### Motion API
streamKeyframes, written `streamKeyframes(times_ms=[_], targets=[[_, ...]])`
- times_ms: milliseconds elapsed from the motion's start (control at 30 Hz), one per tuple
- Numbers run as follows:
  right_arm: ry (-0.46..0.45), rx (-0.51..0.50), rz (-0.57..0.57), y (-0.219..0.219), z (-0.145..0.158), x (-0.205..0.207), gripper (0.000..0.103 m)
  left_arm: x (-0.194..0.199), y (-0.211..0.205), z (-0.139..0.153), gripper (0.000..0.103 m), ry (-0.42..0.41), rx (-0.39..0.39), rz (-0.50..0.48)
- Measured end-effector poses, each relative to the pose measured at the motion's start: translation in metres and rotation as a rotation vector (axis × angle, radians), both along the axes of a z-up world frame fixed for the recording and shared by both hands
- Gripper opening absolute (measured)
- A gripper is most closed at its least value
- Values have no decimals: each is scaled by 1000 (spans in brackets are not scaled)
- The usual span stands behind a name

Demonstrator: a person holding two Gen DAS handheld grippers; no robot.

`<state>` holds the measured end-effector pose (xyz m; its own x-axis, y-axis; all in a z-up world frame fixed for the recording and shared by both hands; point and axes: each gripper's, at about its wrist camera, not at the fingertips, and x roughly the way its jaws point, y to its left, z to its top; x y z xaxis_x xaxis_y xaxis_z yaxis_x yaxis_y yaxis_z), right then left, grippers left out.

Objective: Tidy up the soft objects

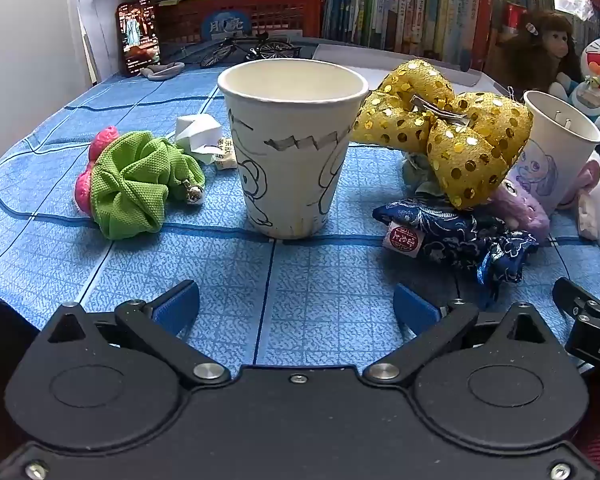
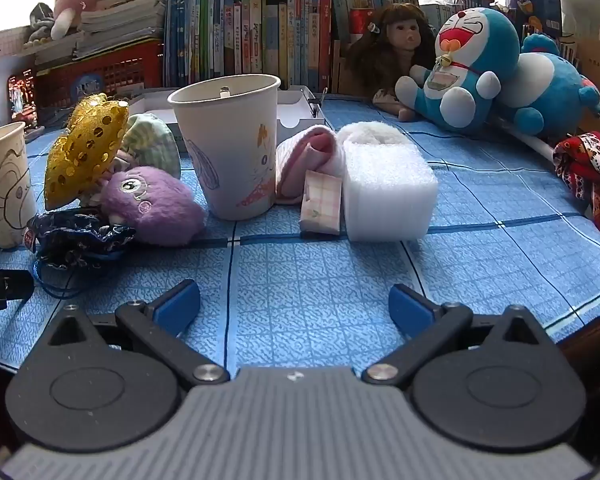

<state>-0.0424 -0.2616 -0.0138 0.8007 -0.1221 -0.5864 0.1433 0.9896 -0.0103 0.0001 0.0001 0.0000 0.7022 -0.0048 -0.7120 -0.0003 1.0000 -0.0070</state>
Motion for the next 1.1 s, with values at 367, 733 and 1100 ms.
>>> streamKeyframes(times_ms=[367,733,1100], targets=[[10,-1,2,-3,-1,0,103,2,-1,-8,103,5,3,-7],[18,-3,2,0,1,2,103,4,1,-3,103,9,5,-6],[21,-3,2,0,1,3,103,4,1,-1,103,13,6,-5]])
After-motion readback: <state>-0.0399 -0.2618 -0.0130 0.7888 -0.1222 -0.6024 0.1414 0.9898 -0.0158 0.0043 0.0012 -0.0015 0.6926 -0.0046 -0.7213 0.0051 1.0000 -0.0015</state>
